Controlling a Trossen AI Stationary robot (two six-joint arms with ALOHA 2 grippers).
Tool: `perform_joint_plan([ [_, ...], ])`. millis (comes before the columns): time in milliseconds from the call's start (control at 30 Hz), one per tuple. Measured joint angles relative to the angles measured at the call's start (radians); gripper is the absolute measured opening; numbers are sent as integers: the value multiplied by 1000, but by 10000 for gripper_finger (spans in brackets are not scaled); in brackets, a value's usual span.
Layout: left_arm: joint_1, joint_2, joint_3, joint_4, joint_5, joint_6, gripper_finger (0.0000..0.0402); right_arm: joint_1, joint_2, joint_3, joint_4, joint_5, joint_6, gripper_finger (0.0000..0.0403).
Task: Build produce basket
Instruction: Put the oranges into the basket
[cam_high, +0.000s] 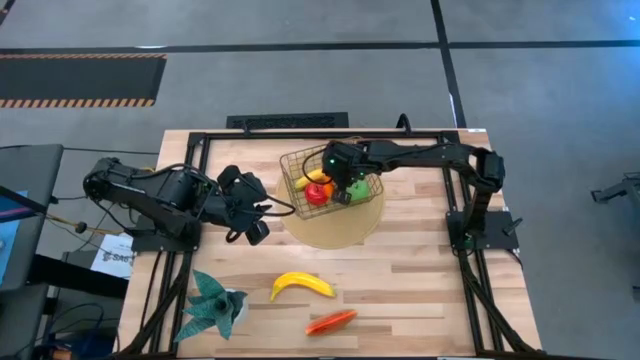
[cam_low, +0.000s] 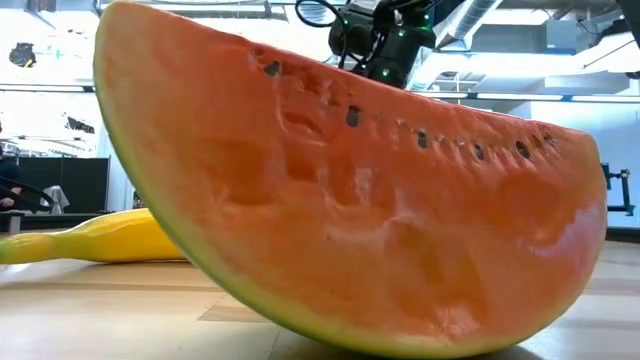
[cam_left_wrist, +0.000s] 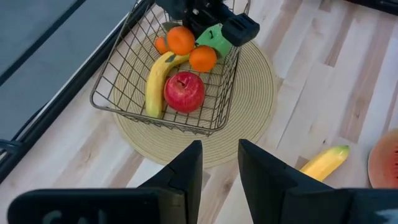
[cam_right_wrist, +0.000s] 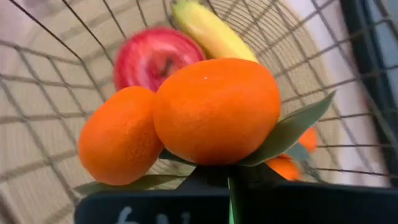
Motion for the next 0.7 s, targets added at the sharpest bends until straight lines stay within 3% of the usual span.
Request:
perform_joint_plan([
  [300, 0, 0, 0, 0, -13, -20, 90, 7, 6, 3, -71, 110, -179, 0],
  [700, 0, 0, 0, 0, -27, -39, 90, 20, 6, -9, -65, 109, -244, 0],
])
